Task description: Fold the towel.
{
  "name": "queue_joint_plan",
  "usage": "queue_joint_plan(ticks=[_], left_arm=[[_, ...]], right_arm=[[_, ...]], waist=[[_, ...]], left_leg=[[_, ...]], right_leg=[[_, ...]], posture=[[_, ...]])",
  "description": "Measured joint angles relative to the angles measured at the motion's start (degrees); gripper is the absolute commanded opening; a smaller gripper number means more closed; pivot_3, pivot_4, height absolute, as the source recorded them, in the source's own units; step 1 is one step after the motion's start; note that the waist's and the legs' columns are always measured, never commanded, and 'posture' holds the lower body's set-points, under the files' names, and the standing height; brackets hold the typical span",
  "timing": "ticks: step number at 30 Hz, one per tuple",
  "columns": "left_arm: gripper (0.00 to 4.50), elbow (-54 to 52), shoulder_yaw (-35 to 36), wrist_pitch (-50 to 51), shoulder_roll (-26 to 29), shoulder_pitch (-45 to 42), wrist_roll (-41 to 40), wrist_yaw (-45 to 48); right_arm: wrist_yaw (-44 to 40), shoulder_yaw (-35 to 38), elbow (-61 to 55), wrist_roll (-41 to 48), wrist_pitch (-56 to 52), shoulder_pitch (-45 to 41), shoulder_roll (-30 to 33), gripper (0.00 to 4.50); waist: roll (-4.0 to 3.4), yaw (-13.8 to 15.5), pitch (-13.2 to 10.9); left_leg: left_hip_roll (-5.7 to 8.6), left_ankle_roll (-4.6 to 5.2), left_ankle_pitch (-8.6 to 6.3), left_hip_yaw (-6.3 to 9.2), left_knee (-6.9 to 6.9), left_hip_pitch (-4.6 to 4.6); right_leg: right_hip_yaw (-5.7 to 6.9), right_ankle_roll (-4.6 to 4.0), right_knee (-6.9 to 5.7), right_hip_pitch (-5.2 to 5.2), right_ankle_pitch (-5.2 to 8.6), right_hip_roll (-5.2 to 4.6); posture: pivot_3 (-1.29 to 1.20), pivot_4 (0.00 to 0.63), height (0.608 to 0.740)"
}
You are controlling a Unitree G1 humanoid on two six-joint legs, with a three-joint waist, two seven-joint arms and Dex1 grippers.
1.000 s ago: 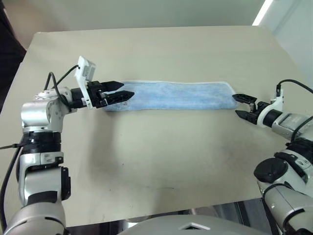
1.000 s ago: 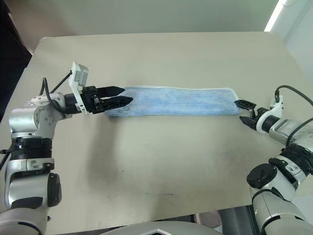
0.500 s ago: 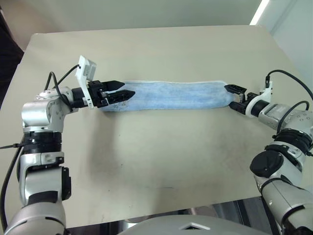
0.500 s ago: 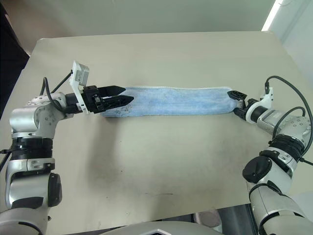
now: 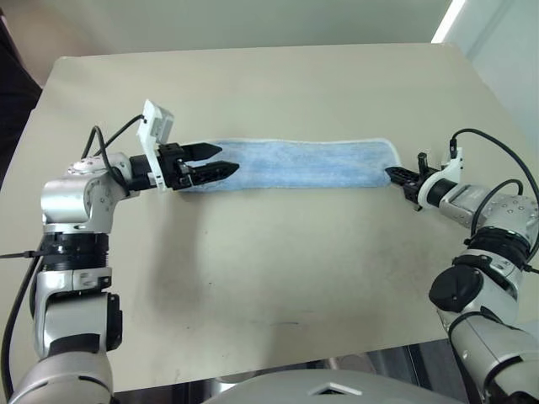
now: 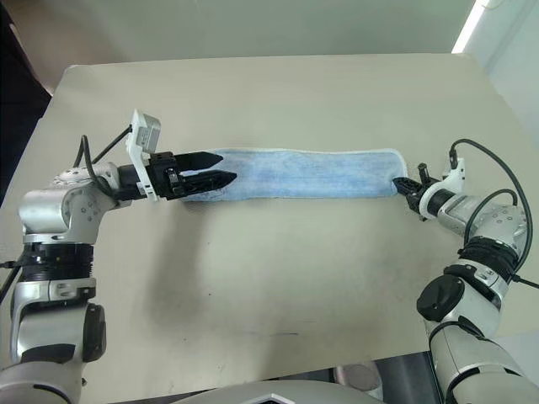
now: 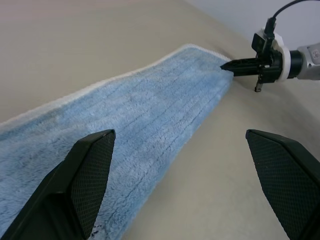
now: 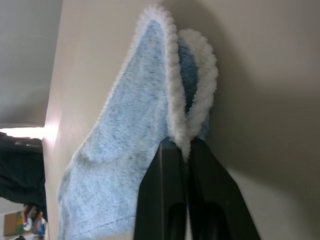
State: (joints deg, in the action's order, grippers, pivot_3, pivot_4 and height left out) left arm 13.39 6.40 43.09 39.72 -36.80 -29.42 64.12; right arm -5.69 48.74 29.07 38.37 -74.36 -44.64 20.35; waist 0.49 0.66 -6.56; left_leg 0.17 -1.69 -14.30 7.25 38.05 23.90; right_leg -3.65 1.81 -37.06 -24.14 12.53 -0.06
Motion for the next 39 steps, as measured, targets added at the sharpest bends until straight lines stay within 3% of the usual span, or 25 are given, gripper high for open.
queue_joint_plan(ticks=[7, 14, 22, 30, 35, 39], left_arm=[[4.50, -0.03, -0.14, 0.00, 0.00, 0.29, -0.26, 0.00], [4.50, -2.24, -0.44, 0.68, -0.56, 2.52, -0.77, -0.42], [4.50, -3.76, -0.62, 1.17, -1.37, 3.63, -1.80, -0.87], [4.50, -4.51, -0.73, 1.74, -1.89, 4.37, -2.63, -2.07], [4.50, -5.66, -1.02, 2.01, -2.82, 4.78, -2.91, -2.65], [4.50, -6.19, -1.03, 2.17, -2.90, 5.06, -2.96, -3.07]], right_arm=[[-1.42, -3.89, -6.73, 0.28, 0.19, 1.46, 1.68, 0.02], [-10.44, -20.62, -17.58, -1.59, 4.98, 2.01, 10.19, 0.02], [-25.77, -46.25, -26.66, -8.06, 12.36, 2.64, 18.84, 0.02], [-34.87, -63.82, -27.98, -16.93, 20.43, -4.41, 18.17, 0.02], [-38.54, -71.82, -25.47, -21.75, 24.59, -8.13, 11.60, 0.02], [-38.31, -73.98, -17.36, -26.80, 28.76, -10.59, 6.93, 0.02]], waist=[[-0.02, 0.48, -0.01], [-0.04, 0.53, -0.02], [-0.04, 0.55, -0.03], [-0.04, 0.46, -0.03], [-0.04, 0.44, -0.03], [-0.04, 0.65, -0.02]], left_leg=[[0.00, 0.00, 0.00, 0.00, -0.02, 0.04], [-0.01, -0.01, 0.00, 0.01, -0.03, 0.07], [-0.02, -0.03, 0.01, 0.00, -0.02, 0.09], [-0.05, -0.01, 0.00, 0.01, -0.03, 0.10], [-0.05, -0.01, 0.00, 0.01, -0.03, 0.14], [-0.04, 0.00, 0.00, 0.03, -0.02, 0.14]], right_leg=[[0.01, 0.00, 0.04, -0.03, 0.00, 0.00], [0.04, 0.00, 0.06, -0.02, 0.00, 0.00], [0.03, 0.01, 0.08, -0.02, 0.01, -0.01], [0.06, 0.01, 0.12, -0.04, 0.01, -0.01], [0.07, 0.00, 0.10, -0.09, 0.01, -0.01], [0.11, -0.03, 0.10, -0.09, 0.02, -0.04]], posture=[[0.00, 0.150, 0.740], [0.00, 0.150, 0.740], [0.00, 0.150, 0.740], [0.00, 0.150, 0.740], [0.00, 0.150, 0.740], [0.00, 0.150, 0.740]])
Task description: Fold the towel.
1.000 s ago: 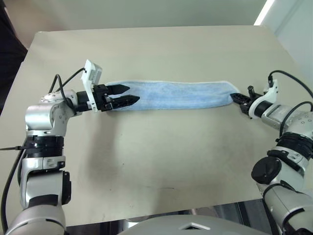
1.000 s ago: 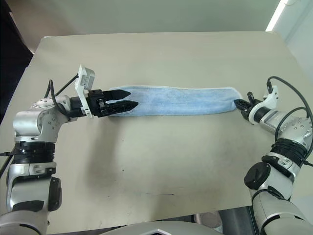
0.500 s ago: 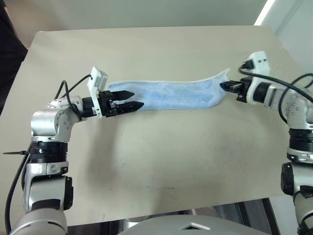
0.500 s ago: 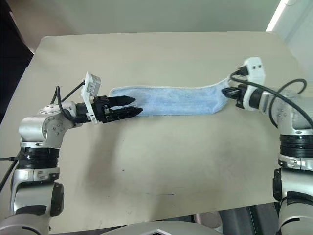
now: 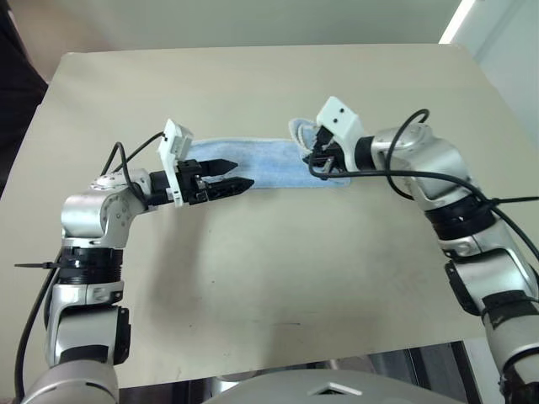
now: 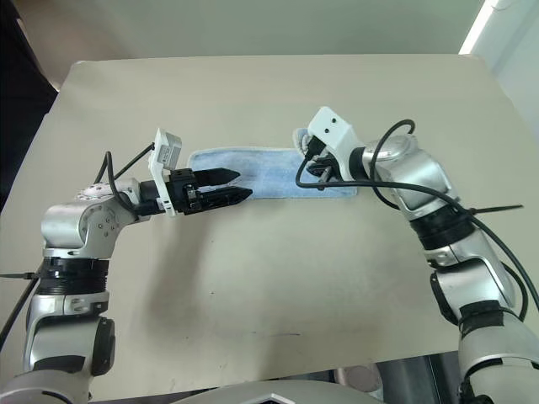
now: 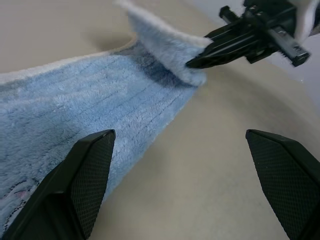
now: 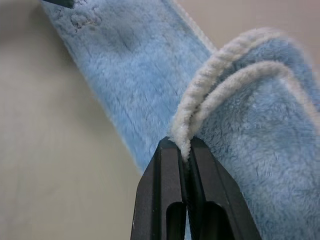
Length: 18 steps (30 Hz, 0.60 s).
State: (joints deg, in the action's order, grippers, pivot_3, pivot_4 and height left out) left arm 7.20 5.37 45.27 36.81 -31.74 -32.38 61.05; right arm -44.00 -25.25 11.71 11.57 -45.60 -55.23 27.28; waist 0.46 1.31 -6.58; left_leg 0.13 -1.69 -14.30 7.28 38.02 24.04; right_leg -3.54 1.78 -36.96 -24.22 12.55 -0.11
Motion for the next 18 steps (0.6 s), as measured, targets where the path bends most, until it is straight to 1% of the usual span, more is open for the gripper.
queue_joint_plan(ticks=[3, 6, 9, 15, 16, 18], left_arm=[[4.50, -0.44, 0.00, 0.23, -0.04, 0.66, -0.07, -0.18], [4.50, -0.67, 0.05, 0.41, -0.05, 0.94, -0.30, -0.23], [4.50, -1.09, 0.08, 0.76, -0.04, 1.63, -1.00, -0.39], [4.50, -1.30, 0.06, 0.97, -0.07, 1.66, -1.37, -1.27], [4.50, -1.31, 0.05, 0.97, -0.12, 1.65, -1.43, -1.34], [4.50, -1.32, 0.03, 0.97, -0.29, 1.64, -1.53, -1.38]], right_arm=[[0.13, -0.62, 4.80, -2.47, 2.17, 0.01, -2.75, 0.02], [0.18, -0.58, 6.51, -4.05, 3.12, 0.04, -3.59, 0.02], [0.17, 0.48, 6.50, -4.52, 3.35, 0.74, -3.92, 0.73], [-0.35, 4.67, 3.41, -2.75, 0.95, 2.61, -4.41, 2.72], [-0.55, 5.49, 2.09, -2.21, 0.09, 2.82, -4.58, 3.14], [-0.57, 7.13, -0.31, -0.84, -1.39, 3.21, -4.71, 3.70]], waist=[[0.00, 0.15, 0.00], [-0.01, 0.22, 0.00], [0.00, 0.21, 0.00], [0.00, 0.22, 0.00], [0.00, 0.22, 0.00], [0.00, 0.22, 0.00]], left_leg=[[0.00, -0.01, 0.00, 0.00, -0.02, 0.06], [0.00, -0.04, 0.00, 0.00, -0.03, 0.08], [0.00, -0.06, -0.01, -0.01, -0.04, 0.08], [0.00, -0.11, 0.01, -0.01, -0.04, 0.08], [0.00, -0.12, 0.01, -0.01, -0.04, 0.08], [0.00, -0.12, 0.02, -0.01, -0.04, 0.08]], right_leg=[[0.02, -0.03, -0.01, -0.06, 0.02, -0.01], [0.04, -0.06, -0.01, -0.08, 0.03, -0.01], [0.05, -0.07, -0.02, -0.07, 0.04, -0.01], [0.05, -0.07, -0.04, -0.07, 0.04, -0.01], [0.05, -0.08, -0.04, -0.07, 0.04, -0.01], [0.06, -0.08, -0.04, -0.07, 0.04, -0.01]], posture=[[0.00, 0.150, 0.740], [0.00, 0.150, 0.740], [0.00, 0.150, 0.740], [0.00, 0.150, 0.740], [0.00, 0.150, 0.740], [0.00, 0.150, 0.740]])
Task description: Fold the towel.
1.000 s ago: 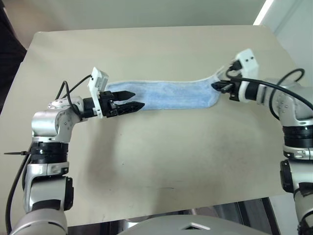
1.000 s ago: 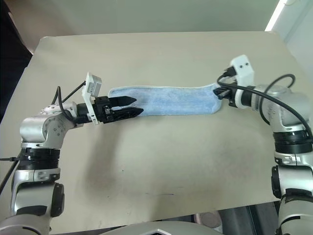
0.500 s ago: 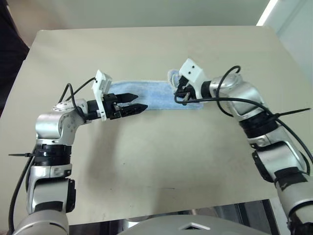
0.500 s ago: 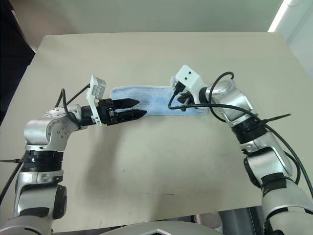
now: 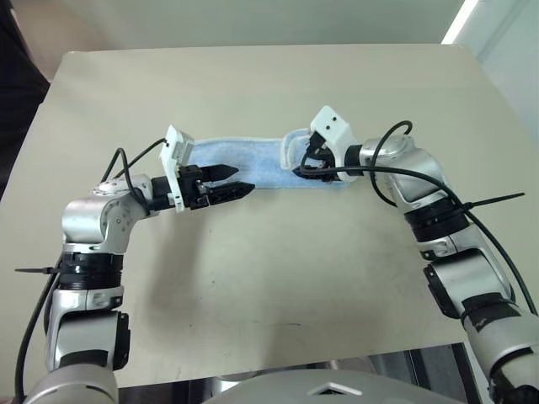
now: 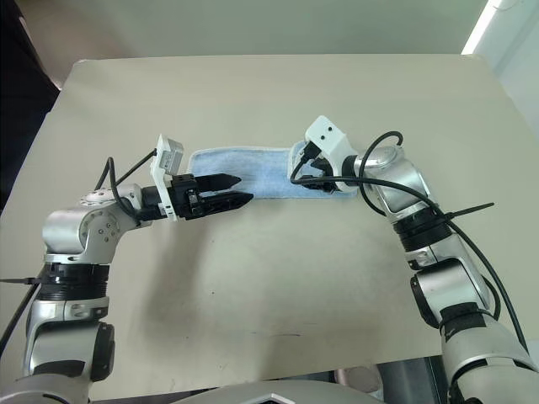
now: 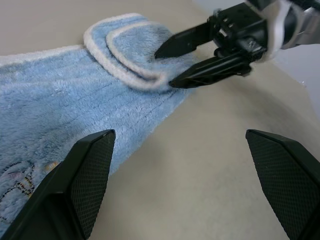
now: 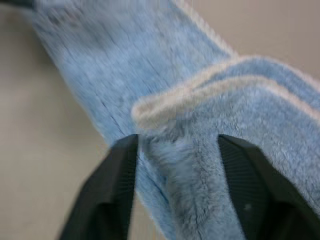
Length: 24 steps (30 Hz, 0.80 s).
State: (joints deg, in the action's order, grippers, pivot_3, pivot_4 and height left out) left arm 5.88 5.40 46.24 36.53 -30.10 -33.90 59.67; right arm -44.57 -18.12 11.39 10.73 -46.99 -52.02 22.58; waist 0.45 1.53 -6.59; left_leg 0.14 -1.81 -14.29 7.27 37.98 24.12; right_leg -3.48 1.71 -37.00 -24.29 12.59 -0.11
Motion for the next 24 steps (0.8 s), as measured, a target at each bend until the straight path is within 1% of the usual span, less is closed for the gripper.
queue_joint_plan(ticks=[1, 2, 3, 5, 7, 9, 12, 15, 16, 17, 18, 19, 24], left_arm=[[4.50, 0.00, -0.02, 0.02, -0.02, 0.00, -0.01, -0.03], [4.50, -0.04, -0.02, 0.03, -0.03, -0.01, -0.07, -0.03], [4.50, -0.04, -0.02, 0.03, -0.03, -0.01, -0.09, -0.04], [4.50, -0.15, -0.03, 0.06, -0.08, -0.01, -0.22, -0.06], [4.50, -0.17, -0.01, 0.09, -0.07, 0.00, -0.33, -0.11], [4.50, -0.31, 0.00, 0.13, -0.08, 0.09, -0.54, -0.21], [4.50, -0.46, 0.00, 0.17, -0.22, 0.33, -0.61, -0.40], [4.50, -0.47, -0.01, 0.27, -0.85, 0.33, -0.63, -1.01], [4.50, -0.48, -0.02, 0.33, -1.04, 0.31, -0.65, -1.10], [4.50, -0.48, -0.02, 0.41, -1.18, 0.28, -0.66, -1.17], [4.50, -0.48, -0.03, 0.45, -1.28, 0.22, -0.67, -1.22], [4.50, -0.48, -0.03, 0.46, -1.29, 0.20, -0.67, -1.28], [4.50, -0.61, -0.19, -0.25, -0.46, 0.72, 0.70, -2.47]], right_arm=[[0.00, 0.97, -1.33, 0.69, -0.82, 0.16, -0.04, 4.00], [0.01, 2.70, -3.73, 2.04, -2.22, 0.49, -0.05, 4.38], [0.03, 3.79, -5.16, 2.80, -3.01, 0.56, -0.05, 4.48], [0.21, 7.27, -8.55, 5.27, -5.81, 1.53, -0.02, 4.40], [1.48, 10.67, -9.81, 6.81, -7.57, 2.26, 0.03, 3.94], [4.53, 14.59, -8.42, 6.88, -7.71, 2.28, 0.55, 3.23], [8.22, 18.26, -2.32, 5.70, -4.82, 2.31, 1.15, 2.17], [9.58, 19.30, 3.91, 4.64, -0.43, 2.78, 0.58, 1.10], [9.59, 19.21, 4.84, 4.46, 0.92, 3.26, 0.12, 0.84], [9.58, 19.00, 5.76, 4.18, 2.10, 3.49, -0.42, 0.41], [9.58, 18.72, 6.59, 3.94, 3.17, 3.66, -1.08, 0.10], [9.56, 18.23, 7.21, 3.68, 4.32, 3.68, -1.79, 0.04], [9.47, 16.53, 7.57, 2.94, 10.26, 3.68, -4.76, 0.04]], waist=[[0.00, 0.00, 0.00], [0.00, 0.00, 0.00], [0.00, 0.00, 0.00], [0.01, 0.08, 0.01], [0.01, 0.18, 0.00], [0.01, 0.24, 0.01], [0.01, 0.25, 0.01], [0.01, 0.23, 0.01], [0.01, 0.12, 0.01], [0.01, -0.04, 0.01], [0.01, -0.14, 0.01], [0.01, -0.20, 0.00], [0.01, -0.16, 0.00]], left_leg=[[0.00, 0.00, 0.00, 0.00, 0.00, 0.00], [0.01, 0.00, 0.00, 0.00, 0.01, 0.00], [0.01, -0.01, 0.00, 0.00, 0.01, 0.00], [0.01, -0.02, 0.01, 0.01, 0.02, 0.00], [0.02, -0.02, 0.01, 0.01, 0.05, 0.00], [0.02, -0.02, 0.01, 0.01, 0.08, -0.01], [0.01, -0.03, 0.02, 0.03, 0.07, -0.07], [0.01, -0.07, 0.05, 0.03, 0.00, -0.08], [0.00, -0.08, 0.05, 0.02, -0.02, -0.08], [0.00, -0.08, 0.05, 0.01, -0.02, -0.08], [0.00, -0.08, 0.05, 0.01, -0.04, -0.07], [0.00, -0.08, 0.05, 0.01, -0.04, -0.07], [0.00, -0.08, 0.05, 0.02, -0.02, -0.07]], right_leg=[[0.00, 0.00, 0.00, 0.00, 0.00, 0.00], [0.00, 0.00, 0.00, 0.00, 0.00, 0.00], [0.00, 0.00, 0.01, 0.01, 0.00, 0.00], [0.01, 0.00, 0.01, 0.03, 0.00, 0.00], [0.01, 0.00, 0.01, 0.05, 0.00, 0.00], [0.00, 0.01, -0.02, 0.06, -0.01, -0.01], [0.00, 0.01, -0.06, 0.08, -0.01, -0.01], [0.00, 0.01, -0.08, 0.04, 0.00, 0.00], [-0.01, 0.01, -0.07, 0.02, 0.00, 0.02], [-0.02, 0.01, -0.07, 0.01, 0.00, 0.02], [-0.03, 0.01, -0.07, -0.01, 0.00, 0.02], [-0.03, 0.01, -0.06, -0.01, 0.00, 0.03], [-0.02, 0.01, -0.04, 0.01, 0.00, 0.01]], posture=[[0.00, 0.150, 0.740], [0.00, 0.150, 0.740], [0.00, 0.150, 0.740], [0.00, 0.150, 0.740], [0.00, 0.150, 0.740], [0.00, 0.150, 0.740], [0.00, 0.150, 0.740], [0.00, 0.150, 0.740], [0.00, 0.150, 0.740], [0.00, 0.150, 0.740], [0.00, 0.150, 0.740], [0.00, 0.150, 0.740], [0.00, 0.150, 0.740]])
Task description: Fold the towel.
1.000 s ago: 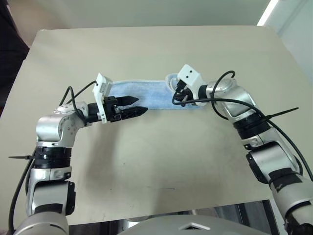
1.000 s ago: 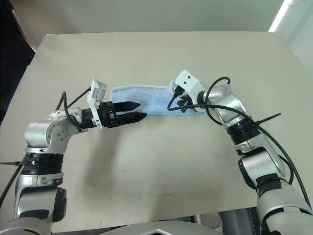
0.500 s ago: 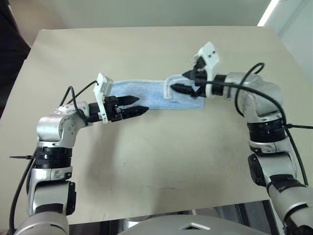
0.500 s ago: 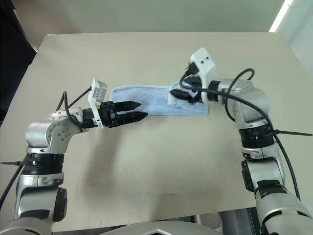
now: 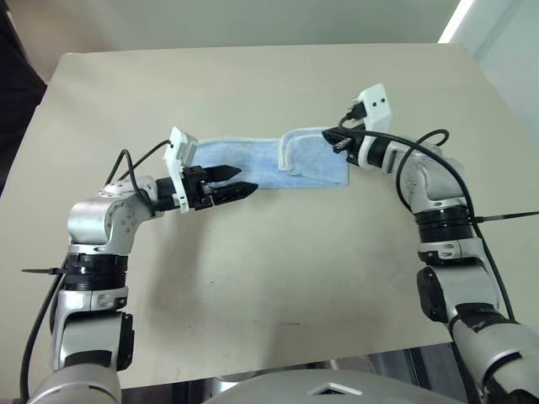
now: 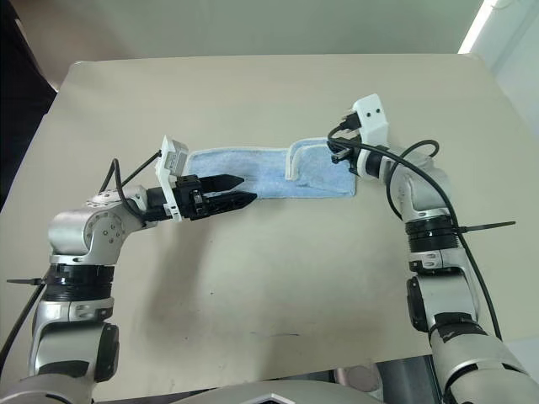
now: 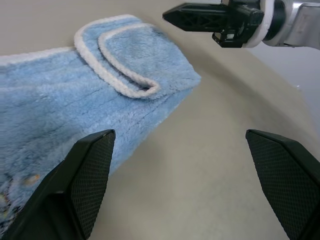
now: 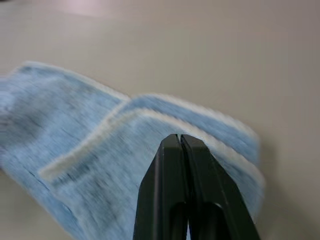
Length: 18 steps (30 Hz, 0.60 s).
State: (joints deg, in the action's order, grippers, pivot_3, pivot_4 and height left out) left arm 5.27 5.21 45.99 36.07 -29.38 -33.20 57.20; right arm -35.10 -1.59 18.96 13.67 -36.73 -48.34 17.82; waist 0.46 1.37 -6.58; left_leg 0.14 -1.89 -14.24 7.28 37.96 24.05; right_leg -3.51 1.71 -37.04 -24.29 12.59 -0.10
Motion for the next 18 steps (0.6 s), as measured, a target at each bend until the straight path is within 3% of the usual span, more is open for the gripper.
queue_joint_plan(ticks=[6, 14, 18], left_arm=[[4.50, -0.07, 0.44, -1.06, 1.23, 3.61, 1.48, -1.72], [4.50, -4.04, 2.73, -0.33, 0.84, 6.00, -0.37, -4.30], [4.50, -6.64, 3.39, 0.75, 0.40, 7.20, -1.64, -6.12]], right_arm=[[-0.98, -3.26, 0.44, -1.66, 5.07, 1.72, -1.63, 0.04], [-0.36, -5.07, 18.42, -5.30, 17.43, 1.97, -4.42, 0.04], [-0.48, -4.92, 21.21, -5.46, 21.04, 1.84, -4.38, 0.04]], waist=[[0.00, 0.01, 0.00], [0.01, 0.35, 0.03], [0.04, 0.53, 0.05]], left_leg=[[-0.01, 0.00, 0.00, 0.02, -0.01, 0.01], [0.00, -0.02, -0.01, 0.03, 0.00, -0.04], [-0.01, -0.06, -0.01, 0.06, 0.01, -0.15]], right_leg=[[0.03, 0.00, 0.01, 0.01, 0.00, 0.00], [0.06, -0.06, -0.07, 0.08, -0.03, -0.03], [0.13, -0.18, -0.12, 0.24, -0.12, -0.05]], posture=[[0.00, 0.150, 0.740], [0.00, 0.150, 0.740], [0.00, 0.150, 0.740]])
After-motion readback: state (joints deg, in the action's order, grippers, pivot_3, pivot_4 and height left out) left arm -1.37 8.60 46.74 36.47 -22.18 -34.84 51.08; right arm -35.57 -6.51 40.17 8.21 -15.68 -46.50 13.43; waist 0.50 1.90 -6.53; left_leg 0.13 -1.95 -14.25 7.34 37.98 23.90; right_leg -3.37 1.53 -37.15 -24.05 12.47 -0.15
